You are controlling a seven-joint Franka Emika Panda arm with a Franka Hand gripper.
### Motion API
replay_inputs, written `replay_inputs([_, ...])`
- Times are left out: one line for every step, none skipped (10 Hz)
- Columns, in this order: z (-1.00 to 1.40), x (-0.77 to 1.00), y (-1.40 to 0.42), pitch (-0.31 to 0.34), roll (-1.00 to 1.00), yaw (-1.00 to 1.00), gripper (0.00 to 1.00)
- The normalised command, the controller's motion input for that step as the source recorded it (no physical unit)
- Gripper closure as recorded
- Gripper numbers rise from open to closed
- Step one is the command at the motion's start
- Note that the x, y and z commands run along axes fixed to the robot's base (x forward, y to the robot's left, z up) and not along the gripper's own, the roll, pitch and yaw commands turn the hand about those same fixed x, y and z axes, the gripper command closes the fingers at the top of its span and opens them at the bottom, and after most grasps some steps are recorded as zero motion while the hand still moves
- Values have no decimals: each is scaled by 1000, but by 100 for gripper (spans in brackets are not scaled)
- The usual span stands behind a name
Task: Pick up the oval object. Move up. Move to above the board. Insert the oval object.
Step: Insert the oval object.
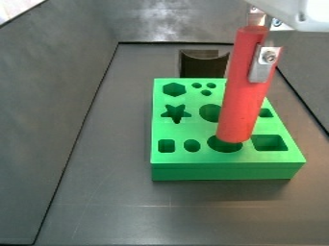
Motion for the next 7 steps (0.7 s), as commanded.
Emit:
replay_inputs([-114, 106, 0, -9, 93, 206, 100])
replay_inputs([-54, 0, -6, -6, 39, 23, 100])
replay_inputs([-97, -137, -31, -16, 64, 0, 100])
replay_inputs([-163, -60, -94, -37, 39, 0, 100])
replay_inputs([-211, -9, -100, -47, 24, 0, 100])
replay_inputs([-154, 0, -80, -46, 4, 0, 100])
replay_inputs([-169, 0, -91, -44, 0, 0, 100])
